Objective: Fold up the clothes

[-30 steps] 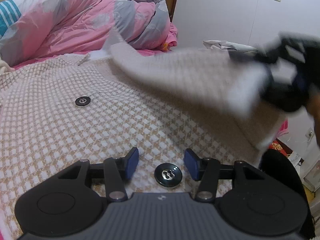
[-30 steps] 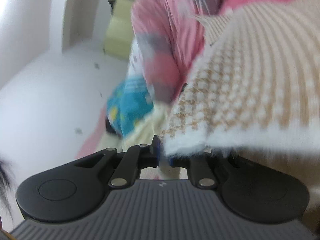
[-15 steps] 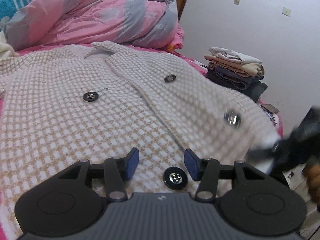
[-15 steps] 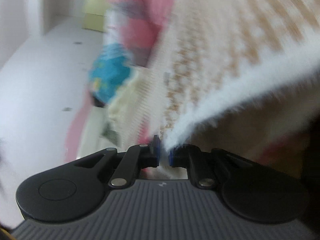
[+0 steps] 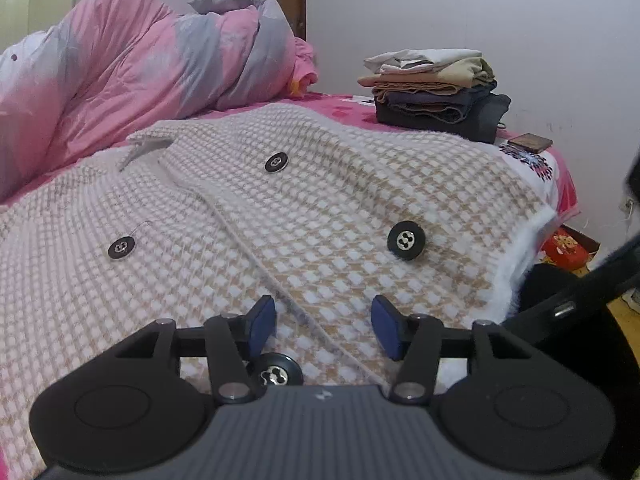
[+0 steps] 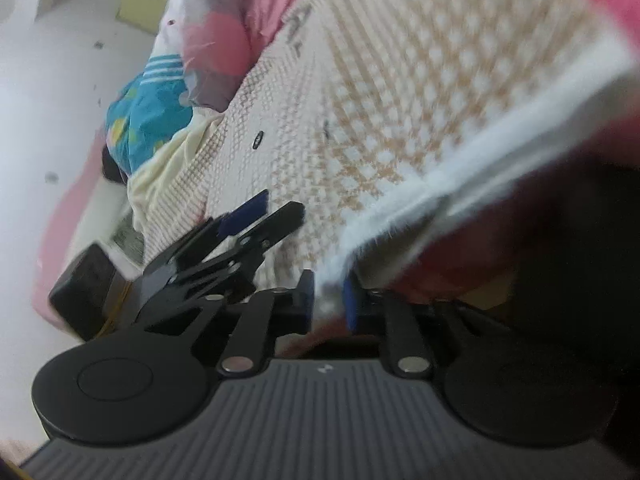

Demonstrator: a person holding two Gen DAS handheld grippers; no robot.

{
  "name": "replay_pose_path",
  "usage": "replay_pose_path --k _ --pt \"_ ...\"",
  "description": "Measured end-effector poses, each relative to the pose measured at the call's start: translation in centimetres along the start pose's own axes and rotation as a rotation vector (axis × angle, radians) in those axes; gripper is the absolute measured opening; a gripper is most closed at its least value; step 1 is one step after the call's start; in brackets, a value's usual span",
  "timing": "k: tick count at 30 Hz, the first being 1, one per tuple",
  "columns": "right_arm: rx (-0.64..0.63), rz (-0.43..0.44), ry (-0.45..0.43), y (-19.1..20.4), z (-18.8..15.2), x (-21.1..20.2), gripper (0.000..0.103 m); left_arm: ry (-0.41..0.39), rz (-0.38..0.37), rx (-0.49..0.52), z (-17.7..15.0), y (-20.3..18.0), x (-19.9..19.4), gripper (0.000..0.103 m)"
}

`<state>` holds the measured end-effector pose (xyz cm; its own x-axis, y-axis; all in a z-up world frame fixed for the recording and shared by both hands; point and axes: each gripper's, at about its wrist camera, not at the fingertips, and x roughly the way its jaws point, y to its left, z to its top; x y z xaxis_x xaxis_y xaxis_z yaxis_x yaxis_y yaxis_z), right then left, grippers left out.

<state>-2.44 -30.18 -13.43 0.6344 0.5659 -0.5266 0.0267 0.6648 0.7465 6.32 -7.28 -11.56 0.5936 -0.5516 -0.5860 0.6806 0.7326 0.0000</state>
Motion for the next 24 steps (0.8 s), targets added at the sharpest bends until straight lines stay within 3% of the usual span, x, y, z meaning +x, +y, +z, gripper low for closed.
replay_pose_path --k 5,8,12,17,21,24 --pt "-0.145 0.076 -0.049 2.5 2.0 -5.9 0.028 0.012 -0.027 -0.015 0.3 0.8 -0.2 0.056" --pt "-0.226 0.088 -0.108 5.2 6.0 -7.6 0.031 0.009 -0.037 -0.047 0.9 1.4 -0.7 0.056" --pt "-0.324 0.073 -0.106 10.3 13.8 -5.3 0.031 -0.002 -0.09 -0.171 2.5 3.7 -0.4 0.056" --pt "-0.487 -0.111 -0.012 16.6 24.1 6.1 0.036 0.028 -0.18 -0.273 2.4 5.2 2.7 0.053" --pt "-0.563 -0.346 0.04 16.8 30.0 18.2 0.04 -0.037 -0.257 -0.313 1.1 6.1 3.4 0.053" --pt "-0.629 -0.503 0.062 15.4 31.9 26.5 0.04 -0.082 -0.315 -0.336 0.2 7.0 3.6 0.049"
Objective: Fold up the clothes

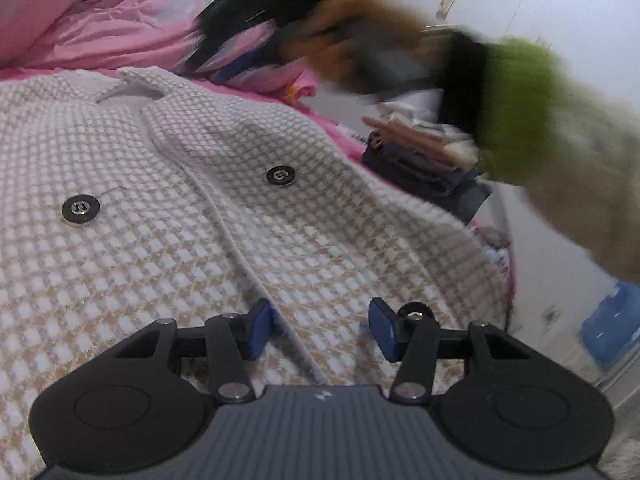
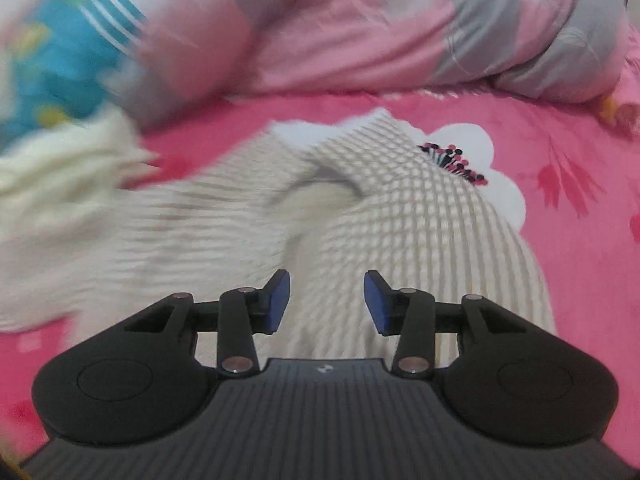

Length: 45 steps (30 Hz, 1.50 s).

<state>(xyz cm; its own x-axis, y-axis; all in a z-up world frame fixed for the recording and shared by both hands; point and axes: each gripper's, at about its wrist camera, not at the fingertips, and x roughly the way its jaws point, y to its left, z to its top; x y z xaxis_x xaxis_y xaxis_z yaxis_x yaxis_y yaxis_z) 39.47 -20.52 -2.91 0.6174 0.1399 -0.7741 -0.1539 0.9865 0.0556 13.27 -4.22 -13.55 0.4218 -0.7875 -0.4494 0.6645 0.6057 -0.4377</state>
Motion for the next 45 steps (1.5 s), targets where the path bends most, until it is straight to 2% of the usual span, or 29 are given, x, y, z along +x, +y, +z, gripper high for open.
replay_pose_path --k 2,5,8,10,12,15,19,24,26,34,36,39,41,43,44,45 --pt "-0.081 -0.102 -0.004 1.0 1.0 4.1 0.04 -0.019 -0.035 -0.004 -0.4 0.6 -0.3 0.046" --pt "-0.213 -0.222 -0.06 2.5 2.3 8.3 0.041 -0.039 -0.073 0.001 -0.7 1.2 -0.3 0.043" --pt "-0.33 -0.327 -0.106 3.5 3.1 11.5 0.048 -0.05 -0.077 0.031 -1.0 0.9 -0.2 0.042" --pt "-0.385 -0.384 -0.111 3.5 3.5 13.1 0.044 -0.056 -0.073 0.052 -1.2 0.7 -0.1 0.042" --pt "-0.341 -0.358 -0.133 2.4 3.9 12.8 0.017 -0.06 -0.071 0.06 -1.2 0.5 -0.1 0.042" --pt "-0.171 -0.259 -0.231 0.3 4.2 9.6 0.014 -0.063 -0.073 0.055 -1.3 0.5 0.0 0.042" --pt "0.064 -0.069 -0.317 -2.9 4.8 5.2 0.012 -0.082 -0.076 0.021 -1.4 1.0 0.0 0.038" --pt "0.201 0.217 -0.327 -3.9 6.2 3.2 0.012 -0.089 -0.094 0.003 -1.6 1.4 -0.2 0.039" --pt "0.2 0.271 -0.302 -3.6 6.6 4.1 0.012 -0.087 -0.1 0.001 -1.6 1.5 -0.1 0.04" --pt "0.181 0.286 -0.158 -2.3 5.9 12.2 0.013 -0.088 -0.13 -0.007 -1.7 1.4 -0.1 0.041" --pt "0.171 0.282 -0.142 -2.1 5.5 13.9 0.013 -0.088 -0.136 -0.009 -1.7 1.4 -0.1 0.041" --pt "0.073 0.232 -0.157 -0.9 4.6 15.3 0.014 -0.088 -0.143 -0.009 -1.7 1.3 0.0 0.041" --pt "-0.02 0.177 -0.174 0.6 4.3 15.2 0.02 -0.088 -0.145 -0.01 -1.6 1.3 0.2 0.041" --pt "-0.092 0.131 -0.161 2.0 4.8 14.4 0.034 -0.088 -0.148 -0.012 -1.4 1.3 0.1 0.041" --pt "-0.103 0.135 -0.152 2.3 5.2 13.7 0.048 -0.088 -0.149 -0.013 -1.4 1.3 0.1 0.041" --pt "-0.113 0.139 -0.144 2.5 5.6 13.0 0.053 -0.088 -0.151 -0.015 -1.4 1.3 0.1 0.041"
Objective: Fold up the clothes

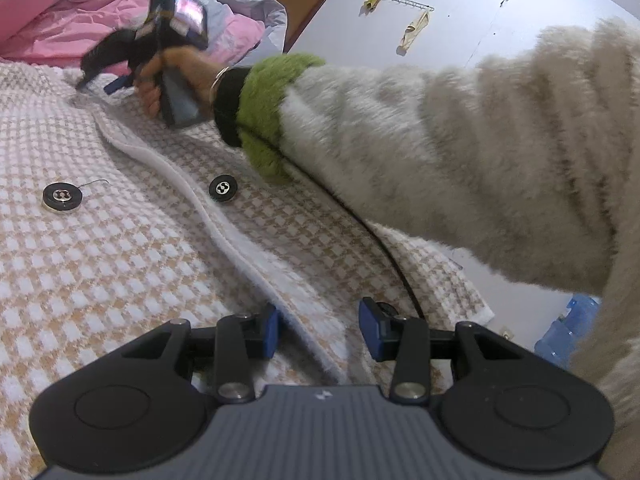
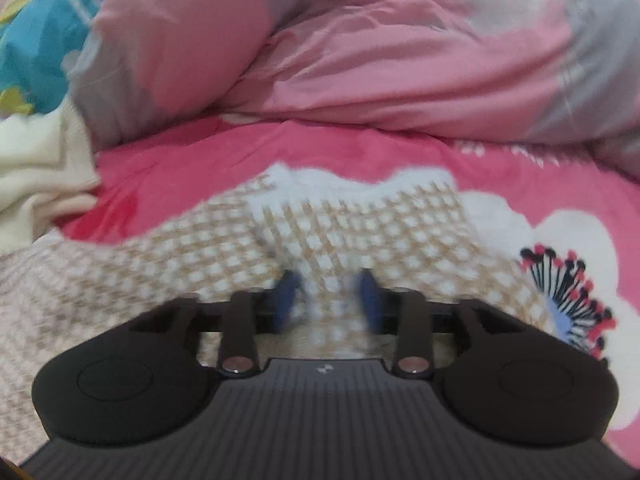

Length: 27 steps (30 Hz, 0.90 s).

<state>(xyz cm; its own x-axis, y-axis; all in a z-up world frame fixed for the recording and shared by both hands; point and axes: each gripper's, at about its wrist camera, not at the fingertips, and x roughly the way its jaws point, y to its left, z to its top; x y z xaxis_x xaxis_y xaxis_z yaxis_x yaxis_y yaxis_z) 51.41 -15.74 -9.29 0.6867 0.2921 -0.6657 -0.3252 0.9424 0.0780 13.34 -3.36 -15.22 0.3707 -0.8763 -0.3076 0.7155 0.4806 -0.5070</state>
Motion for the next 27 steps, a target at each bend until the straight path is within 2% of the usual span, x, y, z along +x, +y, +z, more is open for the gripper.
replay_pose_path --k 4,6,10,12,15,16,18,19,20,23,25,27 --pt "0.031 0.027 -0.073 0.4 1.3 -6.2 0.057 -0.001 -0.012 -0.013 0.1 0.3 -0.1 0.041" --pt "0.082 0.064 -0.113 0.2 1.3 -11.0 0.057 -0.002 -0.019 -0.024 0.1 0.5 -0.4 0.041" --pt "0.178 0.126 -0.181 -0.8 -2.1 -22.8 0.057 -0.006 -0.024 -0.04 0.1 0.7 -0.7 0.041" --pt "0.198 0.113 -0.206 -1.2 -5.6 -29.0 0.057 -0.001 -0.038 -0.053 0.1 0.7 -0.8 0.041" --pt "0.271 0.065 -0.234 -1.9 -13.2 -37.6 0.057 0.006 -0.057 -0.098 -0.1 1.1 -0.9 0.04" --pt "0.313 0.045 -0.241 -2.2 -16.2 -40.1 0.057 0.008 -0.055 -0.118 0.0 1.3 -0.9 0.039" --pt "0.408 -0.017 -0.249 -2.9 -22.0 -43.8 0.057 0.015 -0.025 -0.168 0.2 1.4 -0.8 0.027" --pt "0.464 -0.056 -0.254 -3.6 -24.9 -45.3 0.057 0.026 -0.005 -0.199 0.4 1.5 -0.7 0.011" --pt "0.527 -0.086 -0.261 -4.2 -27.8 -46.6 0.057 0.036 0.017 -0.221 0.5 1.5 -0.6 0.008" --pt "0.728 -0.114 -0.292 -6.0 -35.1 -48.9 0.057 0.034 0.06 -0.255 0.9 0.7 -1.9 0.005" --pt "0.841 -0.105 -0.324 -7.0 -38.6 -49.4 0.057 0.027 0.071 -0.29 1.3 0.3 -3.1 0.005" --pt "0.908 -0.09 -0.35 -7.9 -41.0 -49.5 0.057 0.049 0.125 -0.283 1.4 0.1 -3.6 0.005"
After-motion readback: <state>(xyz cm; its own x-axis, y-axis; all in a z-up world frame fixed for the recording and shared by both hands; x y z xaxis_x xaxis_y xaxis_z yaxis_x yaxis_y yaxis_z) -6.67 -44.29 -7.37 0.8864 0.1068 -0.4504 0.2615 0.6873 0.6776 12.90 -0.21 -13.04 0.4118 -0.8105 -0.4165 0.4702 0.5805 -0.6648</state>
